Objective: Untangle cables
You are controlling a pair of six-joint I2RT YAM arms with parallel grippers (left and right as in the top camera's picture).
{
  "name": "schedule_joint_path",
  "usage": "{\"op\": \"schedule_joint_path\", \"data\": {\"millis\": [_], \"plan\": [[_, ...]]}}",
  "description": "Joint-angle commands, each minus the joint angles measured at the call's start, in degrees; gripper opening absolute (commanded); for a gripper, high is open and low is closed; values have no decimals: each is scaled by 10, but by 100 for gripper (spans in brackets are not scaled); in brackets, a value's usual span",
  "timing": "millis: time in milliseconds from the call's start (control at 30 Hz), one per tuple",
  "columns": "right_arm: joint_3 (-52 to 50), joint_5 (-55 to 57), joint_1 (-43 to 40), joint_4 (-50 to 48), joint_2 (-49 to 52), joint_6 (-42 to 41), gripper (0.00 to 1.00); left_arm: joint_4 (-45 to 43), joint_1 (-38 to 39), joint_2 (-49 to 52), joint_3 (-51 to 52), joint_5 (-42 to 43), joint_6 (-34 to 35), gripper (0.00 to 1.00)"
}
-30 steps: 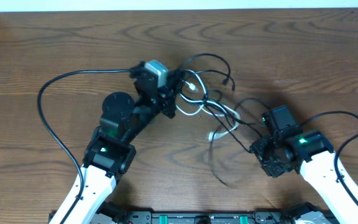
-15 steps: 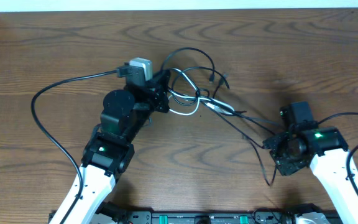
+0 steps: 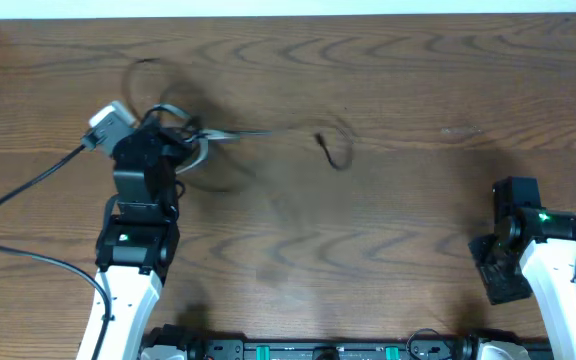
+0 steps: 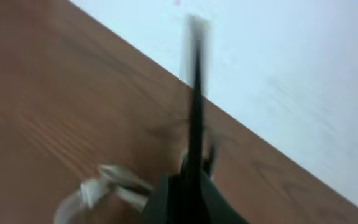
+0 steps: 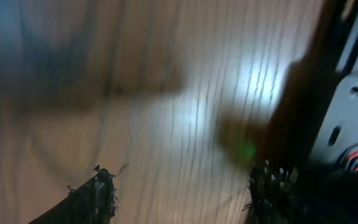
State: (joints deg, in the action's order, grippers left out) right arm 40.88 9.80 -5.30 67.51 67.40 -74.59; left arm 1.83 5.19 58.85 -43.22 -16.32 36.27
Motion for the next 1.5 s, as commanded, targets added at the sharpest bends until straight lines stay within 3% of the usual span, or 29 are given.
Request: {"op": "schedule_joint_path", "data": {"millis": [0,167,267,333,433,533,667,833,933,1100,1300,1467], "plan": [[-1,50,-4,-2,1,-14,66,0,2,-10,-26,-41,31,8],[-1,2,-4,-20,1,46,66,-25,2,-9,-26,186,17,8],[-1,-80,0,-85,1,202,69,-51,2,-6,-26,340,-26,8],[-1,-199,2,-146,0,352,71,-63,2,-2,-26,428,-54,8],[-1,-461,2,-217,1,551,83,-67,2,6,-26,516,-76,8],[-1,-644,2,-263,1,639,88,-67,3,21,-26,589,-86,8],[-1,-704,32,-335,1,631,87,-72,8,48,-26,655,-87,8],[-1,-646,100,-415,1,513,76,-106,40,85,-26,700,-86,8],[-1,-594,156,-472,0,465,67,-131,72,102,-26,697,-86,8],[-1,-420,239,-511,0,394,63,-139,125,111,-26,666,-80,8],[-1,-346,269,-516,-5,336,50,-139,143,111,-26,647,-61,8],[-1,-347,270,-572,-7,325,54,-139,151,111,-26,639,48,8]]}}
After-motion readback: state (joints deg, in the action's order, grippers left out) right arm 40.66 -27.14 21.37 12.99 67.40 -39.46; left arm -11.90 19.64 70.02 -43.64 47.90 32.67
